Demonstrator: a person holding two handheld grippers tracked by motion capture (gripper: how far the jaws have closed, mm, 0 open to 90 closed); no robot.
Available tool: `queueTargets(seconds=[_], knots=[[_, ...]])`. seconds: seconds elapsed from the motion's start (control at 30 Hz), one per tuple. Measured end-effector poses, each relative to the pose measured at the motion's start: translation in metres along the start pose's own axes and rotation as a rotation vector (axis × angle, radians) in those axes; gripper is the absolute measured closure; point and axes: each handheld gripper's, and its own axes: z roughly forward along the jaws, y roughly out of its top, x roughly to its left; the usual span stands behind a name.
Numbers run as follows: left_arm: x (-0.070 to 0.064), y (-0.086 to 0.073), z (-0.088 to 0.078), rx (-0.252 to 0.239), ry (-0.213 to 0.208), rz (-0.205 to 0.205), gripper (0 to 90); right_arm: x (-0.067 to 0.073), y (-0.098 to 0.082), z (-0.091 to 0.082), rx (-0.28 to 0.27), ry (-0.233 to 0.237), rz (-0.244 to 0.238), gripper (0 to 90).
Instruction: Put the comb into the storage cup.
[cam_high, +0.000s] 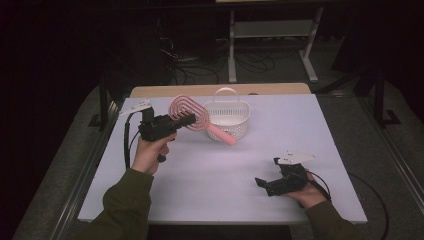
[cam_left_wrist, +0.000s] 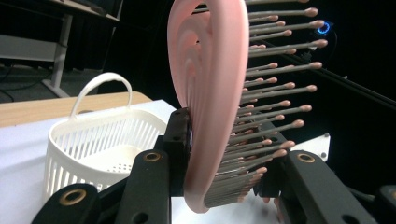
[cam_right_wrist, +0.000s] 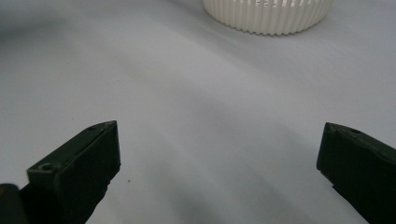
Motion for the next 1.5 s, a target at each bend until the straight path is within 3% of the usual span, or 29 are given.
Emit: queueTargets(seconds=[0.5, 0.93, 1.5], knots=[[0.008, 0.015, 0.013, -0.016, -0.018, 0.014, 65.1, -0.001, 0.000, -0.001, -0.003, -0.009, -0.005, 0.0], [0.021, 0.025, 0.024, -0.028, -0.019, -0.008, 65.1, 0.000, 0.000, 0.000, -0.002, -0.016, -0.012, 0.0], [0.036, 0.035, 0.039, -0.041, 0.033, -0.008, 65.1, 0.001, 0.000, 0.000, 0.001, -0.020, -0.024, 0.0]])
